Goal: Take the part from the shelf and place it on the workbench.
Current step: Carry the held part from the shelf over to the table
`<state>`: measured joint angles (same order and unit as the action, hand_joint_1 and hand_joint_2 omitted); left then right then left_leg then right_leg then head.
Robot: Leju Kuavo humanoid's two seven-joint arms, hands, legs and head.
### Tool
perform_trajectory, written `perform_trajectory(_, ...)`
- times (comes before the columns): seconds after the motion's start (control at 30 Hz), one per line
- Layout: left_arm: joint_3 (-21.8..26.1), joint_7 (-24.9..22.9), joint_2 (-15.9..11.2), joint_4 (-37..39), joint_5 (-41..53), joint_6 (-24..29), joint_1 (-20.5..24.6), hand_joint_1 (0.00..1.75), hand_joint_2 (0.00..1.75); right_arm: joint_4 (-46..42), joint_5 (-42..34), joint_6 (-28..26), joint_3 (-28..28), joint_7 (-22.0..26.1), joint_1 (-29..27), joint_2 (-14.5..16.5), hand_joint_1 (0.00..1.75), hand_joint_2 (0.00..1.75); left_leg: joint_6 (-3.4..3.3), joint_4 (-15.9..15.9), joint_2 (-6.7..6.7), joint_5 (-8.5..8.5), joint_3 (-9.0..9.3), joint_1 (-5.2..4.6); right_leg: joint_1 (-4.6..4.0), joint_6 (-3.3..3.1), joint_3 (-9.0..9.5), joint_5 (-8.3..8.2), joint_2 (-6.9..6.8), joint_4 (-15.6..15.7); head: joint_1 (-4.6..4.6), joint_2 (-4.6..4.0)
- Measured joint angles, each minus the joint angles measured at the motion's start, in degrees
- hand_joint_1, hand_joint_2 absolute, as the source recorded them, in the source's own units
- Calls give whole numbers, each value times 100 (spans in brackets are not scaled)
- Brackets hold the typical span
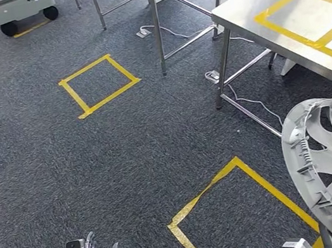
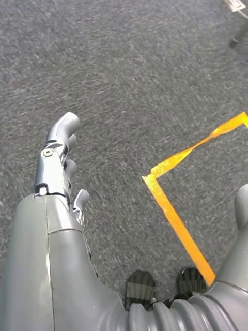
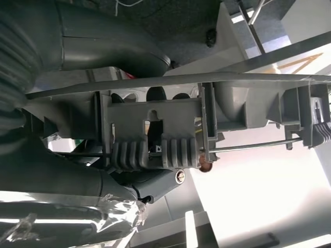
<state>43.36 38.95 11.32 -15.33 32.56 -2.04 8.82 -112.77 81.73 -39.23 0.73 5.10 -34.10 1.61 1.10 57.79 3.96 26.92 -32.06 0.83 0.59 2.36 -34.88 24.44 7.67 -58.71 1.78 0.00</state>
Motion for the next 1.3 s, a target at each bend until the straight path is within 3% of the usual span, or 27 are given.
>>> perform_trajectory(0.07, 1, 0, 1, 1, 2, -6, 16, 0, 175, 1, 1, -1, 15, 28, -23, 15, 175, 175, -69, -28, -116, -19, 5, -4, 19, 69, -54, -16, 35, 18, 0, 0)
perform_trajectory(0.1, 1, 0, 3, 1, 4, -11, 26, 0, 175, 3, 2, -1, 19, 49, -31, 24, 175, 175, -115, -46, -178, -32, 13, -2, 13, 93, -104, 29, -72, -49, -15, 0)
perform_trajectory(0.13, 1, 0, 6, 1, 5, -15, 32, 0, 175, 8, 3, -1, 20, 69, -28, 30, 175, 175, -155, -65, -245, -40, 19, 0, 2, 112, -205, 141, -241, -235, -31, 0)
perform_trajectory(0.2, 1, 0, 7, 2, 8, -22, 18, 0, 175, 22, 8, -1, 18, 101, -2, 34, 175, 175, -203, -76, -368, -19, 26, -20, -8, 134, -550, 501, -601, -959, -62, 0)
perform_trajectory(0.27, 1, 0, -5, 3, 9, -24, -1, 0, 175, 47, 17, -1, 17, 118, 11, 36, 175, 175, -203, -75, -477, 27, 46, -36, 6, 158, -852, 707, -717, -1596, -64, 0)
perform_trajectory(0.3, 1, 0, -11, 3, 10, -24, -4, 0, 175, 62, 21, -1, 18, 121, 7, 36, 175, 175, -192, -75, -516, 55, 70, -36, 13, 168, -854, 652, -732, -1627, -66, 0)
perform_trajectory(0.37, 1, 0, -16, 3, 21, -31, -3, 0, 175, 95, 41, -1, 19, 117, -3, 36, 175, 175, -157, -75, -581, 116, 158, -29, 29, 179, -494, 300, -772, -1013, -68, 0)
perform_trajectory(0.43, 1, 0, -20, 3, 37, -39, 2, 0, 175, 124, 127, 0, 16, 101, -9, 36, 175, 175, -100, -72, -624, 187, 241, -43, 19, 154, -48, 122, -846, -283, -69, 0)
perform_trajectory(0.47, 1, 0, -23, 3, 43, -42, 7, 0, 175, 133, 206, 0, 13, 85, -13, 36, 175, 175, -68, -72, -632, 216, 267, -52, 7, 121, 77, 130, -871, -98, -67, -1)
perform_trajectory(0.57, 0, 0, -21, 3, 48, -47, 21, 0, 175, 138, 575, -1, 3, -43, -40, 32, 175, 175, 35, -101, -649, 273, 340, -29, -30, -20, 168, 237, -833, -36, -57, -1)
perform_trajectory(0.63, 0, 0, -20, 3, 49, -48, 39, 0, 175, 135, 736, 0, 4, -23, -63, 30, 175, 175, 83, 123, -586, 372, 281, -15, -16, -107, 304, 300, -799, 12, -36, -1)
perform_trajectory(0.67, 0, 0, -22, 3, 49, -48, 42, 0, 175, 134, 770, 3, 10, 72, -69, 31, 175, 175, 96, 431, -536, 473, 119, -13, -3, -140, 385, 344, -781, 34, -17, -1)
perform_trajectory(0.73, 1, 0, -28, 3, 49, -48, 21, 0, 175, 138, 794, 16, 38, 424, -69, 41, 175, 175, 95, 1271, -476, 678, -456, -27, -6, -171, 510, 456, -734, 39, 15, -1)
perform_trajectory(0.77, 1, 0, -32, 4, 49, -48, 2, 0, 175, 143, 803, 22, 60, 624, -70, 56, 175, 175, 85, 1592, -468, 675, -749, -35, -8, -174, 581, 522, -694, 39, 22, 0)
perform_trajectory(0.8, 2, 0, -36, 4, 49, -48, -13, 0, 175, 151, 808, 26, 97, 837, -70, 84, 175, 175, 68, 1705, -460, 537, -952, -45, -10, -171, 671, 597, -655, 40, 26, 0)
perform_trajectory(0.83, 3, 0, -43, 5, 49, -48, -21, 0, 175, 161, 811, 28, 143, 1032, -69, 122, 175, 175, 47, 1597, -448, 271, -1047, -59, -7, -165, 778, 681, -620, 42, 28, 0)
perform_trajectory(0.87, 4, 0, -52, 5, 50, -48, -22, 0, 175, 170, 812, 29, 191, 1191, -66, 164, 175, 175, 26, 1271, -435, -91, -1020, -72, -2, -155, 896, 772, -593, 45, 30, 0)
perform_trajectory(0.9, 5, -1, -61, 7, 50, -48, -24, 0, 175, 181, 812, 29, 243, 1318, -60, 209, 175, 175, 8, 924, -416, -391, -937, -85, 4, -140, 994, 864, -577, 59, 27, -1)
perform_trajectory(0.93, 4, -1, -69, 10, 53, -48, -24, 0, 175, 191, 812, 31, 286, 1397, -49, 247, 175, 175, -9, 589, -400, -554, -824, -101, 1, -114, 1066, 951, -558, 75, 27, -1)
perform_trajectory(0.97, 4, -2, -73, 15, 56, -48, -21, 0, 175, 198, 812, 32, 325, 1441, -37, 281, 175, 175, -32, 364, -391, -589, -736, -114, -2, -83, 1111, 1014, -543, 117, 30, -1)
perform_trajectory(1.0, 4, -2, -74, 19, 59, -48, -18, 0, 175, 206, 812, 34, 363, 1467, -27, 310, 175, 175, -62, 256, -385, -508, -680, -123, -7, -45, 1165, 1036, -533, 167, 29, -1)
perform_trajectory(1.1, 6, -1, -78, 22, 65, -48, -11, 0, 175, 220, 811, 46, 459, 1572, -15, 371, 175, 175, -177, 72, -388, -314, -509, -108, -15, 49, 1268, 910, -541, 154, 29, 1)
perform_trajectory(1.13, 8, -1, -80, 22, 66, -48, -14, 0, 175, 227, 811, 52, 484, 1627, -8, 386, 175, 175, -203, 30, -382, -260, -408, -99, -19, 58, 1153, 835, -570, -58, 22, 0)
perform_trajectory(1.2, 11, -1, -80, 23, 69, -49, -20, 0, 175, 250, 812, 60, 547, 1777, 14, 428, 175, 175, -223, -25, -369, -120, -188, -90, -38, 37, 628, 813, -642, -794, 5, 0)
perform_trajectory(1.27, 12, -2, -79, 26, 76, -50, -24, 0, 175, 283, 816, 63, 641, 1942, 26, 495, 175, 175, -230, -37, -366, 74, 42, -100, -72, 12, -29, 1115, -686, -1398, -5, 0)
perform_trajectory(1.3, 13, -2, -80, 26, 80, -50, -26, 0, 175, 298, 819, 63, 687, 2000, 24, 527, 175, 175, -240, -39, -365, 181, 183, -109, -85, 8, -264, 1295, -695, -1468, -6, 0)
